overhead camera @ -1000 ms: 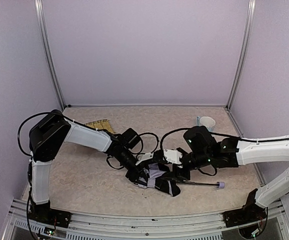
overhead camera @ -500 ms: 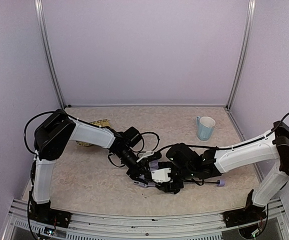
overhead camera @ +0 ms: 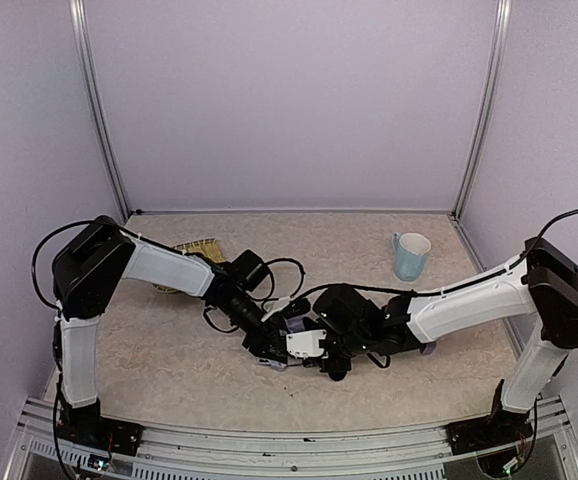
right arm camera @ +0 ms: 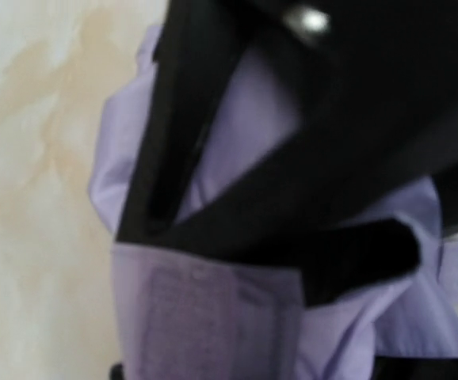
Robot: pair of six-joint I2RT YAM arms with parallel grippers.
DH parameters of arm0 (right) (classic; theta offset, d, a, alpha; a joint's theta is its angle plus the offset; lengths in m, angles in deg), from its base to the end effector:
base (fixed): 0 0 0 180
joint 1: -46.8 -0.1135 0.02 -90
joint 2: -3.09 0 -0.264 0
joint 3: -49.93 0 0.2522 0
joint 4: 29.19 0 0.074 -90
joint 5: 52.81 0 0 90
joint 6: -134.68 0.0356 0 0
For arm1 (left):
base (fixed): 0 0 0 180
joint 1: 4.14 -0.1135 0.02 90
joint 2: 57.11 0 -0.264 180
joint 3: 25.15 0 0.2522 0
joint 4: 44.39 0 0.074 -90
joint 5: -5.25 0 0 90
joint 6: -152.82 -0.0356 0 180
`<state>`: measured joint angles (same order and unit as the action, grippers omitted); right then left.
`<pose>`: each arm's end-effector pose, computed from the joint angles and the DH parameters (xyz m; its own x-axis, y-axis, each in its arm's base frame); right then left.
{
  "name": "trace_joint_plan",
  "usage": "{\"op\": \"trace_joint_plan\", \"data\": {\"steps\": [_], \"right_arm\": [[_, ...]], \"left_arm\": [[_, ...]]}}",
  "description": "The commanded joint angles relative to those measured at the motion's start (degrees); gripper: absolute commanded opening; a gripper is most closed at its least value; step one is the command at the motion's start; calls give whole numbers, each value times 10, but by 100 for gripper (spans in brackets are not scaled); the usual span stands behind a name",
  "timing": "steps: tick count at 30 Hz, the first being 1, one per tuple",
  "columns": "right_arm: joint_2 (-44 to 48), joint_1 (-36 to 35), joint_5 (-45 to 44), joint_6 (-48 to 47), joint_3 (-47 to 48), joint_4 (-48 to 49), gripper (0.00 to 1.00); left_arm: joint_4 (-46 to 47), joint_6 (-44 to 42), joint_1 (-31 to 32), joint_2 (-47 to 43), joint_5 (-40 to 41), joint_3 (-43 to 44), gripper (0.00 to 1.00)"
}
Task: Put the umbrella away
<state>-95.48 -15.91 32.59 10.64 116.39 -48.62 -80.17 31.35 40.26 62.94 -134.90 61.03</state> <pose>0.1589 0.3018 0.1548 0.1856 -0.8573 -0.4802 -0.9161 0.0259 -0.4002 0.2633 -0.2961 0.1107 -0.2377 0.7010 -0.6724 0.8948 -0.1113 -0.4324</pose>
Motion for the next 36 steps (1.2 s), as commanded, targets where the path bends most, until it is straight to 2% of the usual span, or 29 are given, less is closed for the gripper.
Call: {"op": "trace_joint_plan", "data": {"steps": [1, 5, 7, 9, 15, 19, 21, 26, 32, 36], "right_arm": [[-44, 26, 41, 41, -3, -132, 5], [-45, 47, 103, 66, 17, -183, 0], [-53, 61, 135, 78, 31, -210, 0], [-59, 71, 163, 84, 42, -231, 0], [-90, 109, 289, 92, 96, -325, 0], [-139, 133, 378, 87, 131, -380, 0], [-165, 148, 412, 86, 149, -400, 0], [-228, 178, 461, 81, 192, -438, 0], [-278, 189, 468, 61, 221, -449, 0], [-299, 191, 475, 51, 241, -450, 0]], "left_arm": [[176, 3, -14, -95, 50, -122, 57], [412, 36, -25, -205, 62, -246, 61], [483, 44, -26, -242, 77, -287, 62], [508, 46, -27, -265, 93, -312, 63], [510, 38, -19, -350, 163, -390, 60], [451, -44, 52, -381, 309, -410, 61], [433, -70, 75, -363, 351, -406, 63], [406, -100, 101, -295, 383, -367, 66], [392, -134, 109, -219, 468, -330, 67], [371, -148, 105, -189, 469, -314, 67]]}}
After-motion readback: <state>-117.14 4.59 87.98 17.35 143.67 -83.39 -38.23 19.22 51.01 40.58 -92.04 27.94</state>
